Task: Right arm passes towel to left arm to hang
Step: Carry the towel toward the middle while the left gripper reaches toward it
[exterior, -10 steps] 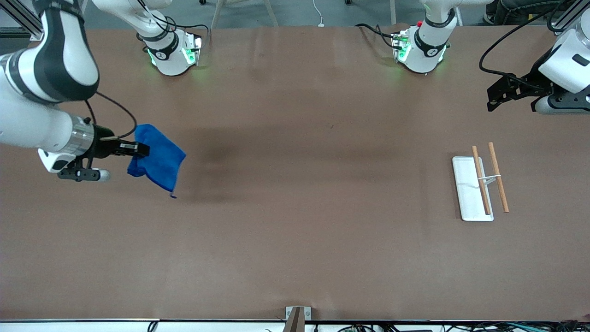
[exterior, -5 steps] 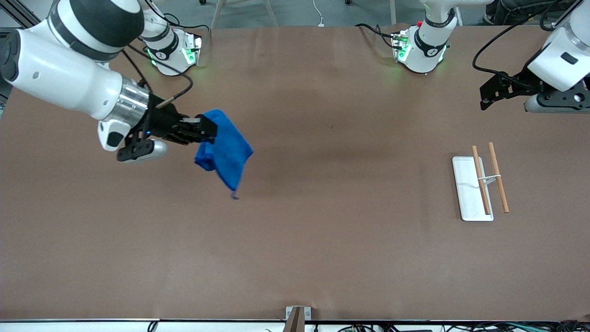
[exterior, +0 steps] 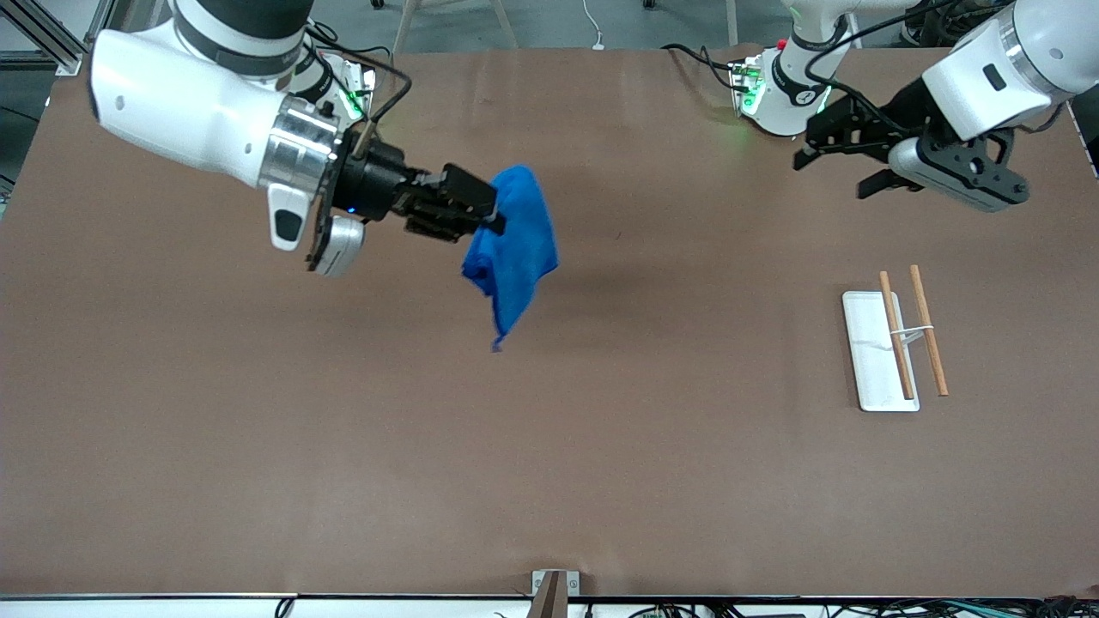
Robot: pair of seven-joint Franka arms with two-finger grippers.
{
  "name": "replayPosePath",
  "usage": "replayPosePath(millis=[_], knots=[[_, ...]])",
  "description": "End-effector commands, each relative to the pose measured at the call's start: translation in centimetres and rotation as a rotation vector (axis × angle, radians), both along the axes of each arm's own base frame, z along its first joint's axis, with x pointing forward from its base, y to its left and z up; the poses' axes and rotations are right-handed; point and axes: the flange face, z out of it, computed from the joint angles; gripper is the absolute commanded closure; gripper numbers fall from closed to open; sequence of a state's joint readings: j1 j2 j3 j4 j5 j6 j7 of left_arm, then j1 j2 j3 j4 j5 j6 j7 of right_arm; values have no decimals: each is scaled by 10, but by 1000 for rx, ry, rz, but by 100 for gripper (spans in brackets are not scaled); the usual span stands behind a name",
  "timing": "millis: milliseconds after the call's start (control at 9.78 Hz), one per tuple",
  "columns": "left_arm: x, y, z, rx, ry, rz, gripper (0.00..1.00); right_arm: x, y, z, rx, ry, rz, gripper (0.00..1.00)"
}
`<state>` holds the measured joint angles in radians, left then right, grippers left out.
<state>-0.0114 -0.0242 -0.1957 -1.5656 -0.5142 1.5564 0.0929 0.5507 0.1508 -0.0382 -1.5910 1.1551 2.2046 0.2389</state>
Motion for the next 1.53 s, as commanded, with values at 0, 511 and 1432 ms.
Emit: replayPosePath(millis=[0,511,1432], knots=[[27,-13,-33,-239,7,-132,0,-2,19,7,128,52,3,99],[66,-41,-89,-662,150,-111,0,-16,82,12,348,142,57,99],[54,-43,-218,-1184,511,-214,2,-53,131,29,483,215,88,98]])
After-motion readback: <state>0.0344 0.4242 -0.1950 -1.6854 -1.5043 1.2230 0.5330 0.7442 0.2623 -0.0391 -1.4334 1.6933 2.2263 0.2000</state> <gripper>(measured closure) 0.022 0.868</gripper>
